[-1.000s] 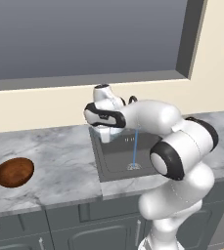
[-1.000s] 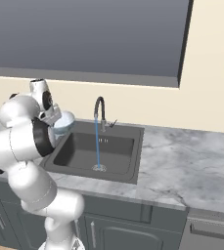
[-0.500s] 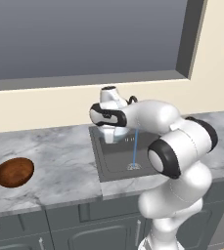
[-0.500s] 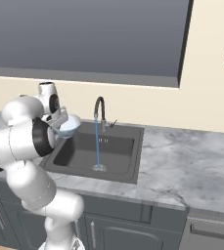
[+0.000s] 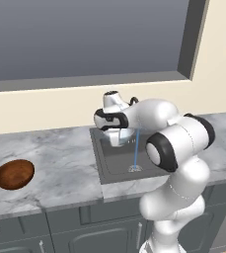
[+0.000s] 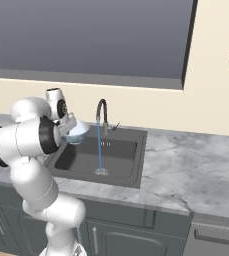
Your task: Rinse each bowl for a few seconds and place them down in the sink or on the counter.
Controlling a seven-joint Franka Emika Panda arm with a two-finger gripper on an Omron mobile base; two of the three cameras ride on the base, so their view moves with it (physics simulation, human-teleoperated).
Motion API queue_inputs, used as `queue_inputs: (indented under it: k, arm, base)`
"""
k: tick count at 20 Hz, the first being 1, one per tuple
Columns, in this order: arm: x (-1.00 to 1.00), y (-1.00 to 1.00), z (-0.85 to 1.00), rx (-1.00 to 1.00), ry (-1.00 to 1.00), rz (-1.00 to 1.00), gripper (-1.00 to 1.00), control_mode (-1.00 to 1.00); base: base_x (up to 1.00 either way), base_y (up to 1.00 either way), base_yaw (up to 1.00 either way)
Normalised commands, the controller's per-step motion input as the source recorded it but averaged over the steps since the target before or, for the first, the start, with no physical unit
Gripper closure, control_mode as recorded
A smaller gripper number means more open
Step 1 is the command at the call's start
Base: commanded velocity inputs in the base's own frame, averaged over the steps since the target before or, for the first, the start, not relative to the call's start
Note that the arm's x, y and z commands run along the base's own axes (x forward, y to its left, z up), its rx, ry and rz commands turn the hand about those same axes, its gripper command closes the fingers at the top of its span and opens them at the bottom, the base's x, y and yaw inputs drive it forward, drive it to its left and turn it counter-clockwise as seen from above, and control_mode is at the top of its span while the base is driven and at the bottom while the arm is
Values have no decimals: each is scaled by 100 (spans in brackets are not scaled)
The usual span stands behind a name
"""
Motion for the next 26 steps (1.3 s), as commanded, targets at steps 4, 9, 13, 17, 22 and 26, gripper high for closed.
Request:
queue_inputs:
  k: [4, 9, 13, 17, 22, 26]
  arm:
    - [12, 0, -14, -18, 0, -19, 100, -100]
    - [13, 0, -11, -15, 0, -19, 100, -100]
    - [8, 0, -10, -13, 0, -20, 100, -100]
    - [9, 0, -13, -9, 0, -20, 100, -100]
    - [18, 0, -17, -7, 1, -20, 100, -100]
    - [15, 3, -14, -8, 1, -19, 100, -100]
  base:
    - [0, 0, 0]
    - [0, 0, 0]
    - [0, 0, 0]
    - [0, 0, 0]
    - [0, 0, 0]
    - [0, 0, 0]
